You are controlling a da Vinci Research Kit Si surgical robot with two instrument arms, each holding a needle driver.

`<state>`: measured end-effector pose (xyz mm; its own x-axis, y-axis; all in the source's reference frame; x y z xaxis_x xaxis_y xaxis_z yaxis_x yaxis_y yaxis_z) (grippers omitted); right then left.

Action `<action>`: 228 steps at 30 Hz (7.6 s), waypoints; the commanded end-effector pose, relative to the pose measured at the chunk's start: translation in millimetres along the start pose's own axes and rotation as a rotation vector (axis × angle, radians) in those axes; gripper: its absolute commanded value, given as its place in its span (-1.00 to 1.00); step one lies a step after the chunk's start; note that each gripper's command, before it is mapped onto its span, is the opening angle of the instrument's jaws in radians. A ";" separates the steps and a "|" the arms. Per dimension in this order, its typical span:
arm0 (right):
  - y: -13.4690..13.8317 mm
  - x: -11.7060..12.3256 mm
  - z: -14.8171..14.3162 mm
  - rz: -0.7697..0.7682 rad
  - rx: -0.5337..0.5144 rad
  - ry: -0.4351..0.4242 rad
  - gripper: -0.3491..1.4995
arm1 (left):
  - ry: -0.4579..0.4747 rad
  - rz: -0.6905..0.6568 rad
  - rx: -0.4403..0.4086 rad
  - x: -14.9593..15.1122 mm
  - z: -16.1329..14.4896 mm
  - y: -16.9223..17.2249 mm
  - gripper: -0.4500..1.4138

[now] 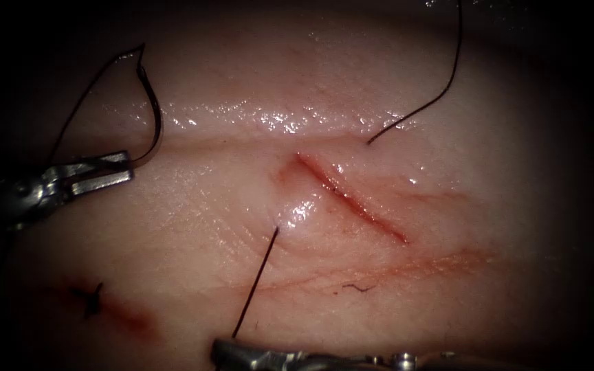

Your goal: Wound Closure

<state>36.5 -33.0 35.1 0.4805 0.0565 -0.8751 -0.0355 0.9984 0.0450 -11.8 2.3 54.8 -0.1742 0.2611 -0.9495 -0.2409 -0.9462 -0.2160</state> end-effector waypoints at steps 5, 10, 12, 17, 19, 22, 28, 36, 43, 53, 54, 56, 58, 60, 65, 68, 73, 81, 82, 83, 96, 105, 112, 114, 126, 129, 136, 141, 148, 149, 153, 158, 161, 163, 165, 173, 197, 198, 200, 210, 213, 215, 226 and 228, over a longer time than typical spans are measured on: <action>-4.1 4.0 1.4 -0.034 0.063 0.019 -1.00 | 0.000 -0.001 -0.001 -0.5 0.5 0.3 -1.00; -1.5 2.9 1.5 -0.013 0.021 0.037 -0.05 | 0.001 -0.001 -0.001 -0.5 0.5 0.4 -1.00; 0.2 1.8 1.5 -0.001 0.002 0.036 0.46 | 0.001 -0.001 -0.001 -0.5 0.5 0.4 -1.00; 3.9 -0.9 1.0 0.024 -0.030 0.037 0.64 | 0.001 0.005 -0.002 -0.5 0.5 0.3 -1.00; 5.8 -2.6 0.6 0.036 -0.052 0.035 0.64 | -0.001 0.005 -0.003 -0.5 0.5 0.4 -1.00; 7.9 -4.7 0.7 0.041 -0.082 0.051 0.59 | -0.001 0.005 -0.003 -0.5 0.6 0.4 -1.00; 10.8 -8.2 1.9 0.044 -0.114 0.028 0.50 | -0.004 0.006 -0.004 -0.5 0.7 0.4 -1.00; 12.4 -12.7 4.3 0.039 -0.141 -0.006 -0.29 | -0.003 0.006 -0.004 -0.5 0.8 0.5 -1.00; 11.9 -13.9 3.7 0.035 -0.172 -0.075 -1.00 | -0.006 0.006 -0.005 -0.5 0.8 0.5 -1.00; 3.8 -3.8 1.1 0.028 -0.065 0.001 -1.00 | -0.005 0.012 -0.006 -0.5 0.8 0.5 -1.00; 3.2 -3.1 1.0 0.019 -0.058 0.003 -1.00 | -0.005 0.012 -0.007 -0.5 0.8 0.5 -1.00; 2.0 -1.8 0.8 0.008 -0.043 0.009 -1.00 | -0.005 0.012 -0.007 -0.5 0.8 0.5 -1.00; 0.3 0.0 0.6 -0.004 -0.018 0.019 -1.00 | -0.005 0.012 -0.007 -0.5 0.8 0.5 -1.00; -0.9 1.0 0.5 -0.012 0.004 0.023 -1.00 | -0.005 0.012 -0.007 -0.5 0.8 0.5 -1.00; 0.0 1.7 0.9 -0.009 -0.003 0.037 -0.11 | -0.004 0.012 -0.007 -0.5 0.8 0.5 -1.00; 2.6 0.3 0.5 0.011 -0.035 0.055 0.47 | -0.004 0.012 -0.007 -0.4 0.8 0.5 -1.00; 7.4 -2.8 -0.3 0.045 -0.083 0.055 0.62 | -0.004 0.012 -0.008 -0.5 0.8 0.5 -1.00; 12.0 -7.3 0.1 0.054 -0.125 0.039 0.65 | -0.006 0.012 -0.010 -0.5 0.8 0.5 -1.00; 12.4 -7.8 0.3 0.052 -0.128 0.037 0.63 | -0.006 0.012 -0.010 -0.5 0.8 0.5 -1.00; 12.8 -8.6 0.8 0.049 -0.133 0.033 0.60 | -0.006 0.012 -0.010 -0.5 0.8 0.6 -1.00; 12.4 -13.0 2.3 0.029 -0.156 -0.024 -1.00 | -0.007 0.012 -0.012 -0.5 0.9 0.6 -1.00; 5.0 -3.4 0.0 -0.006 -0.042 0.012 -1.00 | -0.008 0.019 -0.015 -0.5 0.9 0.6 -1.00; 0.9 0.8 -0.6 -0.037 0.018 0.032 -1.00 | -0.008 0.019 -0.016 -0.5 0.9 0.7 -1.00; 0.0 1.6 -0.7 -0.044 0.041 0.041 -1.00 | -0.008 0.019 -0.016 -0.5 0.9 0.7 -1.00; 9.9 -2.5 -0.7 0.014 -0.088 0.057 0.54 | -0.011 0.025 -0.021 -0.4 0.9 0.8 -1.00; 11.5 -4.8 -0.3 0.015 -0.110 0.048 0.53 | -0.011 0.025 -0.021 -0.4 0.9 0.8 -1.00; 14.4 -8.8 1.6 0.016 -0.186 0.021 0.40 | -0.010 0.025 -0.022 -0.4 0.9 0.9 -1.00; 14.1 -11.9 3.4 -0.017 -0.182 -0.023 -0.44 | -0.013 0.025 -0.024 -0.3 0.9 0.9 -1.00; 12.5 -12.7 2.8 -0.002 -0.157 -0.069 -1.00 | -0.012 0.025 -0.025 -0.3 0.9 0.9 -1.00; 12.3 -12.3 2.6 0.000 -0.153 -0.067 -1.00 | -0.012 0.025 -0.025 -0.3 0.9 0.9 -1.00; 10.7 -10.1 1.6 0.006 -0.140 -0.058 -1.00 | -0.012 0.025 -0.025 -0.3 0.8 0.9 -1.00; 6.8 -5.0 0.7 -0.001 -0.091 -0.013 -1.00 | -0.014 0.025 -0.027 -0.3 0.9 0.9 -1.00; 5.4 -3.0 0.4 -0.017 -0.076 0.000 -1.00 | -0.014 0.025 -0.027 -0.3 0.9 0.9 -1.00; 4.4 -1.7 0.2 -0.027 -0.058 0.009 -1.00 | -0.014 0.025 -0.027 -0.3 0.9 0.9 -1.00; 3.1 -0.3 0.2 -0.034 -0.037 0.017 -1.00 | -0.014 0.025 -0.027 -0.3 0.9 0.9 -1.00; 0.4 3.1 0.2 -0.062 0.006 0.035 -1.00 | -0.016 0.025 -0.029 -0.3 0.9 1.0 -1.00; 5.3 -0.4 -8.2 0.058 -0.084 -0.026 0.94 | -0.015 0.026 -0.028 -0.4 1.2 1.0 -1.00; 6.5 -1.1 -9.5 0.080 -0.109 -0.032 0.96 | -0.015 0.027 -0.027 -0.4 1.3 1.0 -1.00; 8.9 -2.6 -12.2 0.092 -0.146 -0.053 0.98 | -0.016 0.029 -0.024 -0.6 1.6 1.1 -1.00; 15.7 -9.1 -12.5 0.102 -0.237 -0.184 0.85 | -0.022 0.035 -0.027 -1.1 2.4 1.5 -1.00; 17.2 -10.7 -11.4 0.263 -0.309 -0.197 0.67 | -0.022 0.035 -0.027 -1.1 2.4 1.5 -1.00; 18.2 -11.6 -10.7 0.428 -0.366 -0.140 0.60 | -0.022 0.035 -0.027 -1.1 2.4 1.5 -1.00; 23.8 -18.8 -6.5 0.951 -0.441 0.145 0.65 | -0.022 0.035 -0.028 -1.1 2.4 1.5 -1.00; 24.7 -20.8 -5.9 1.072 -0.442 0.253 0.67 | -0.022 0.035 -0.028 -1.1 2.3 1.5 -1.00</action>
<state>19.6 -9.4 51.1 -0.1805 0.8094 -0.5588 -0.6336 0.3389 0.6955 -13.7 1.4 55.4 -0.2033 0.2307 -0.9516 -0.2080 -0.9598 -0.1882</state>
